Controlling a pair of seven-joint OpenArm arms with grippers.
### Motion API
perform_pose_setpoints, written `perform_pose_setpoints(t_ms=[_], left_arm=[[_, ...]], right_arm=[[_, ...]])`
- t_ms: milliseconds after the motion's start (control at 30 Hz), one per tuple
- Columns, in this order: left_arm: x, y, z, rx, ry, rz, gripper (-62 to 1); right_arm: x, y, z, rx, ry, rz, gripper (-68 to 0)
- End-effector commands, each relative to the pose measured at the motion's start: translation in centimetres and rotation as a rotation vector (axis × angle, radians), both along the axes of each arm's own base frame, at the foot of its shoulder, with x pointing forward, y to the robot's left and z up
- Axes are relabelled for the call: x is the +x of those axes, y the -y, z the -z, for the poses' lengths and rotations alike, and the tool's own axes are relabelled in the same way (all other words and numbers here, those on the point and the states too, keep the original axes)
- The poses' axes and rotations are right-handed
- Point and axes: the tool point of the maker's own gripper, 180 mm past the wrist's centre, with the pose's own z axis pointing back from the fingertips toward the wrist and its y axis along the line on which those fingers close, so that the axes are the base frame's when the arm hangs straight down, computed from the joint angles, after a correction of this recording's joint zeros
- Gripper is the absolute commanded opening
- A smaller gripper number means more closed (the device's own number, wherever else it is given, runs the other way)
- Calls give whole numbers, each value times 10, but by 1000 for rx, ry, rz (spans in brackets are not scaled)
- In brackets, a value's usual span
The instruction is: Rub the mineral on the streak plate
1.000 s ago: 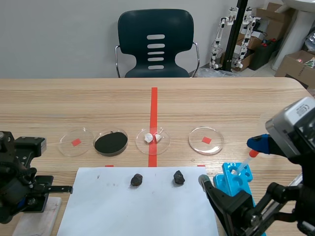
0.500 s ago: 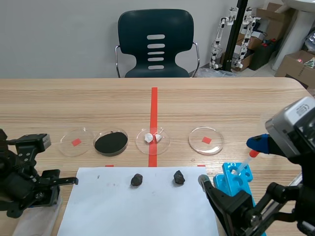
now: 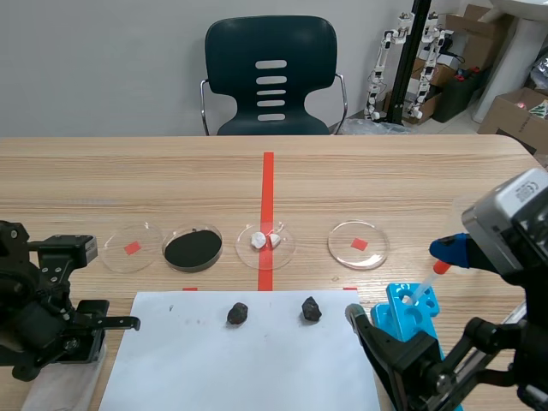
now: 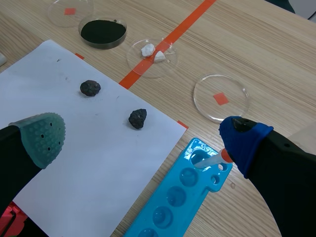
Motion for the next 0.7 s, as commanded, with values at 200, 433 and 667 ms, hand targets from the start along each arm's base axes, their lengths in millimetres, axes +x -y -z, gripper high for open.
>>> perform_pose_setpoints(t_ms=[200, 433, 667], left_arm=[[-9, -42, -5, 222, -31, -29, -453], [-9, -43, -5, 229, -32, -32, -453], [-6, -12, 2, 64, -17, -29, -453]], right_arm=[[7, 0, -14, 10, 48, -1, 4], [7, 0, -14, 10, 48, -1, 4], [7, 0, -14, 10, 48, -1, 4]])
